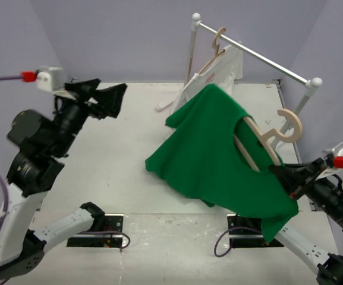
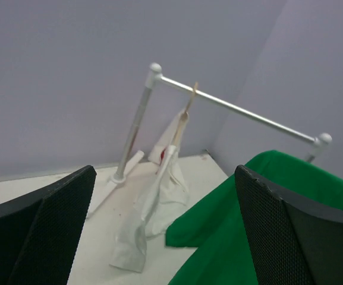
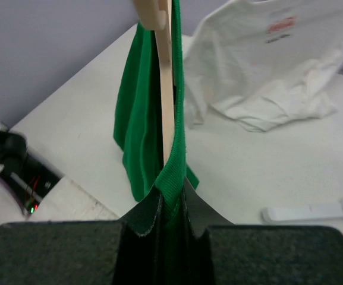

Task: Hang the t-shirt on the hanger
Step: Place the hanger at the clothesline.

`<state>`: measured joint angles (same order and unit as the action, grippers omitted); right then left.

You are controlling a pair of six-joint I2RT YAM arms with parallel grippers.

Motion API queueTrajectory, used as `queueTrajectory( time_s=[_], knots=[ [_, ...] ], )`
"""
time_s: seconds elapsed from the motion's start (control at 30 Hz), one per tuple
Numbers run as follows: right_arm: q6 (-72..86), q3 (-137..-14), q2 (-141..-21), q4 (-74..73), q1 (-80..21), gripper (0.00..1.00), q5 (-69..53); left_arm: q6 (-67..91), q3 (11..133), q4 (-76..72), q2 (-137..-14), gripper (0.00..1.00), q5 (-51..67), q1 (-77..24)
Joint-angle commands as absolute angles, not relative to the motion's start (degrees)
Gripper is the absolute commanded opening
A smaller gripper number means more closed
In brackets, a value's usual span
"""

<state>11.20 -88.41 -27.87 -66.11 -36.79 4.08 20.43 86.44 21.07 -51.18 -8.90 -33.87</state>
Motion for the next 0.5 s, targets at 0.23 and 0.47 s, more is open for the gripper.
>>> queueTrajectory(
  time_s=[0.23, 0.47],
  knots=[
    [21.5, -86.4, -37.0, -69.4, -36.7, 0.0, 36.3, 16.7, 66.5, 33.8, -40.9, 1.0, -24.3, -33.7],
    [24.8, -83.7, -50.4, -54.5, -26.4, 0.0, 33.7, 19.8, 57.7, 37.4, -39.9, 1.0, -25.1, -33.7]
  ],
)
